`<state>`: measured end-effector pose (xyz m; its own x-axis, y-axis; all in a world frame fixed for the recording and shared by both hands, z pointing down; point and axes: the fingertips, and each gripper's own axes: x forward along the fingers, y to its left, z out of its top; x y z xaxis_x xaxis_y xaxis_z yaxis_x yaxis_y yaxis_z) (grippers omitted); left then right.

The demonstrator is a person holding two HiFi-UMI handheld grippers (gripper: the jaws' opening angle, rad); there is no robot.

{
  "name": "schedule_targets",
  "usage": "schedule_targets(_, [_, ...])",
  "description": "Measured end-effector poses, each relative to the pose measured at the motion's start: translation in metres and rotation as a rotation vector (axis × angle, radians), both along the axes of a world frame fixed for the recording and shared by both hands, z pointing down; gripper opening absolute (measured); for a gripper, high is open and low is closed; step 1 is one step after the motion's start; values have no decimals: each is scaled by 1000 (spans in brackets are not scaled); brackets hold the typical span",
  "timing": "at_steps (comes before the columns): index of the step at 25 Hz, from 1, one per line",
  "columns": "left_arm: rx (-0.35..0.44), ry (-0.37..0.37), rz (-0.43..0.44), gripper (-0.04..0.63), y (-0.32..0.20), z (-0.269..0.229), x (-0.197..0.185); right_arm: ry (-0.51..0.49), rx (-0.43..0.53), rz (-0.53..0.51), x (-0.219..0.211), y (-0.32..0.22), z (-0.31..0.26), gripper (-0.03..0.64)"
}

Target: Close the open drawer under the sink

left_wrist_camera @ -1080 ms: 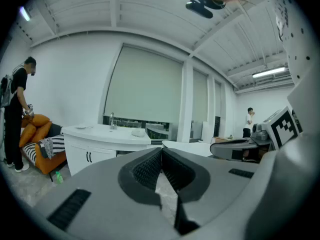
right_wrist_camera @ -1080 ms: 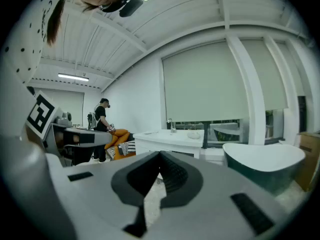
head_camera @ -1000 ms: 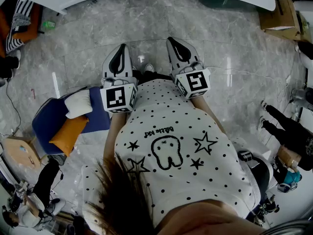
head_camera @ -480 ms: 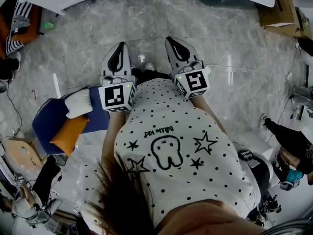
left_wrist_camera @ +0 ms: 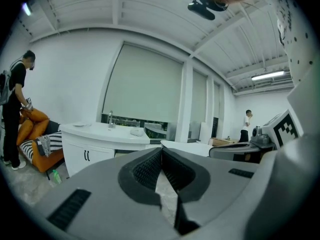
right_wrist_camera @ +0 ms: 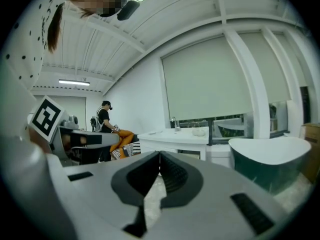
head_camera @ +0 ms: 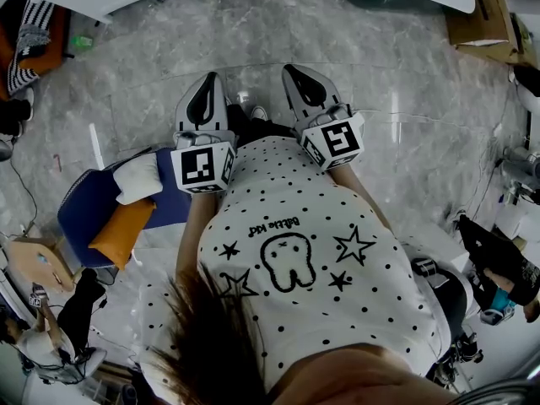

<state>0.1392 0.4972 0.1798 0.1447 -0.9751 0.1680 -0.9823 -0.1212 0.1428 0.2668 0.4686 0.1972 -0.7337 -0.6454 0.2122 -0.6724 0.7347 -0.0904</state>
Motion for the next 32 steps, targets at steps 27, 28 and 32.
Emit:
schedule_targets(27, [-5, 31, 49, 6, -51, 7, -138, 22, -30, 81, -133, -39, 11, 14])
schedule_targets(28, [-9, 33, 49, 6, -50, 7, -139, 24, -33, 81, -133, -39, 11, 14])
schedule_targets(32, [-19, 24, 44, 6, -48, 10, -141, 31, -42, 81, -134, -39, 12, 14])
